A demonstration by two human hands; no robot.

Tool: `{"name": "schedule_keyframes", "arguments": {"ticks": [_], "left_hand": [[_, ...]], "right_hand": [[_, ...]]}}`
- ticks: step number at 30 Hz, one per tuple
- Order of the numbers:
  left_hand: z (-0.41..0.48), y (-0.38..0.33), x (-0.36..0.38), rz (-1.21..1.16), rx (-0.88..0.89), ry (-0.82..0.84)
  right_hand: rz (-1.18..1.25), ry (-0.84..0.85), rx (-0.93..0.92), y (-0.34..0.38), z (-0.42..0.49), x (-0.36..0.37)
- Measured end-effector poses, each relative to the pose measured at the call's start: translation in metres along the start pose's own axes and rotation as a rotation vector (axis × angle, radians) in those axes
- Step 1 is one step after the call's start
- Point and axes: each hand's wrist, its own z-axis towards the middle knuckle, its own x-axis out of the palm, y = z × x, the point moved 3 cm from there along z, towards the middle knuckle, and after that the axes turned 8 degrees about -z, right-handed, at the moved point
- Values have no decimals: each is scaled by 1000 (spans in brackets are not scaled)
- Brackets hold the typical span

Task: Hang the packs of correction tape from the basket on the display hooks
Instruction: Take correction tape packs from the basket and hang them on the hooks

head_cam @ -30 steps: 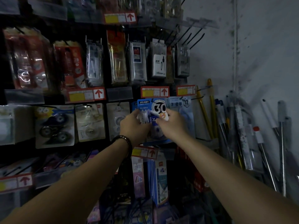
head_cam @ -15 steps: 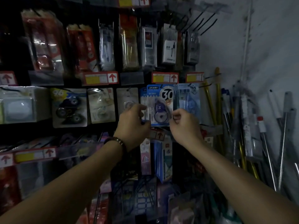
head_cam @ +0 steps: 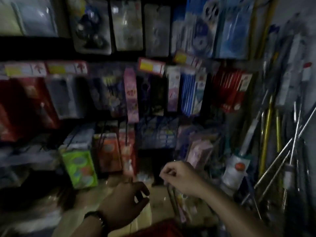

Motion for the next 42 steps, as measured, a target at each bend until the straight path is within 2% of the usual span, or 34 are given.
{"name": "schedule_keyframes", "arguments": {"ticks": [7, 10, 14, 21, 26, 28, 32, 37, 40, 42], "left_hand": [[-71, 135, 121, -11, -316, 313], [-92, 170, 156, -20, -341, 351], [-89, 203, 190, -89, -394, 373], [-84, 235, 240, -200, -461, 414], [-81, 260, 267, -149, -496, 644], [-73, 260, 269, -148, -480, 673], [-67, 265, 276, -157, -507, 659], [-70, 277, 293, -177, -562, 761], [-68, 281, 299, -162, -573, 756], [-67, 283, 300, -151, -568, 731]], "right_hand": [[-92, 329, 131, -84, -31, 198], [-104, 372, 229, -130, -46, 274], [-131, 323, 346, -177, -53, 334], [-203, 556, 470, -235, -59, 400], [-322, 678, 579, -315, -54, 453], [-404, 699, 560, -351, -47, 478], [-439, 678, 491, -320, -27, 469], [-563, 753, 420, -360, -25, 495], [-640, 778, 361, -349, -31, 483], [-607, 768, 346, -349, -32, 477]]}}
